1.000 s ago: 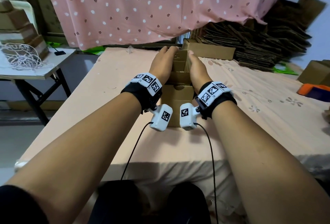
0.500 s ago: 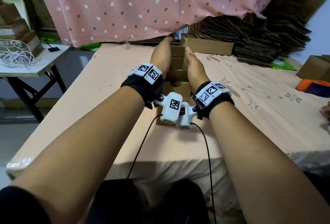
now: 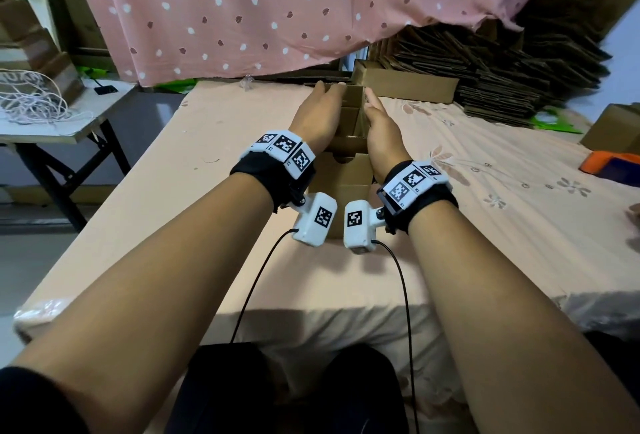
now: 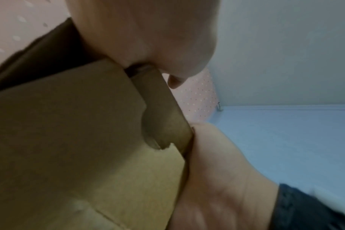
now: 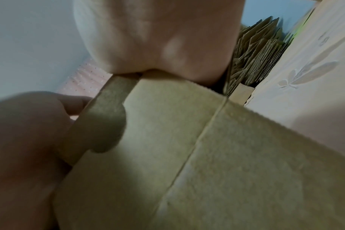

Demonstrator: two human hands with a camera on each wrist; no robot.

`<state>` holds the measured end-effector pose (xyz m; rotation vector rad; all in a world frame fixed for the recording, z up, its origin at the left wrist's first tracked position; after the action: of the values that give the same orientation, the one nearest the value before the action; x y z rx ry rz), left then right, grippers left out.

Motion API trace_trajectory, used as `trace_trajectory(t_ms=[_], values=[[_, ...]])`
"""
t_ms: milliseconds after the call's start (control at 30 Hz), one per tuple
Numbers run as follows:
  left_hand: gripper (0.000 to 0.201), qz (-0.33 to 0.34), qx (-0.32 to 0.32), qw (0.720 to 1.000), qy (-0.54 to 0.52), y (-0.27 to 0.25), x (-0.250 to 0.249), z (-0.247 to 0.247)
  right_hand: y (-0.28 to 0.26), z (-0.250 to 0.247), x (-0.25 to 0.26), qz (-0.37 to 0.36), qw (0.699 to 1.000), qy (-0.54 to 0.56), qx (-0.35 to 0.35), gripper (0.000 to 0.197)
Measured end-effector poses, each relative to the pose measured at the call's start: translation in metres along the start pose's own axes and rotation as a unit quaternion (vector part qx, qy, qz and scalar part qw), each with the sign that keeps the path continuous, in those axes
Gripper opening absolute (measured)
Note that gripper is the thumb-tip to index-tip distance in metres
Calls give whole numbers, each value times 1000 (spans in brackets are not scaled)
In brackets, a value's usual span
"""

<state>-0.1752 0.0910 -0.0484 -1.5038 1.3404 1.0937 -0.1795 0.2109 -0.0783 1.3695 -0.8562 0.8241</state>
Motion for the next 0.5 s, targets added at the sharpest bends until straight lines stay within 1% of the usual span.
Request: trace_trajectory(t_ms=[67, 100, 167, 200, 233, 267, 333, 433, 500], values=[[28, -9, 24, 999, -42, 9, 12, 0, -1, 0, 1, 1, 1000, 14, -1, 51], [29, -13, 30, 998, -58, 20, 24, 0, -2, -1, 2, 0, 1000, 17, 1, 50], [42, -40, 49, 994, -87, 65, 60, 7, -4, 0, 4, 2, 1000, 7, 1, 50], [47, -44, 49, 994, -88, 66, 64, 7, -5, 1, 4, 1, 1000, 3, 0, 52], [51, -44, 50, 994, -92, 54, 57, 5, -5, 1, 5, 1, 1000, -3, -2, 55], [49, -40, 52, 992, -105, 41, 48, 2, -6, 2, 5, 2, 1000, -7, -2, 58], [43, -21, 68, 987, -145, 5, 26, -4, -6, 0, 5, -1, 1000, -11, -9, 55], [42, -12, 109, 975, -191, -11, 21, -2, -8, 0, 8, -19, 1000, -21, -3, 54], [41, -15, 120, 974, -192, -11, 24, -2, -8, 1, 8, -17, 999, -31, 0, 58]])
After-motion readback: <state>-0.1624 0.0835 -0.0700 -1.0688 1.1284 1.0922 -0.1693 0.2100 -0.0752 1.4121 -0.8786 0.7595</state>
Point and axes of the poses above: each hand's wrist, its own y-axis towards the middle knuckle, its own z-axis out of the palm, x = y × z, the point moved 5 cm from there along y, towards the middle knuckle, and after that the axes turned 15 degrees about -z, right-handed, at the moved point
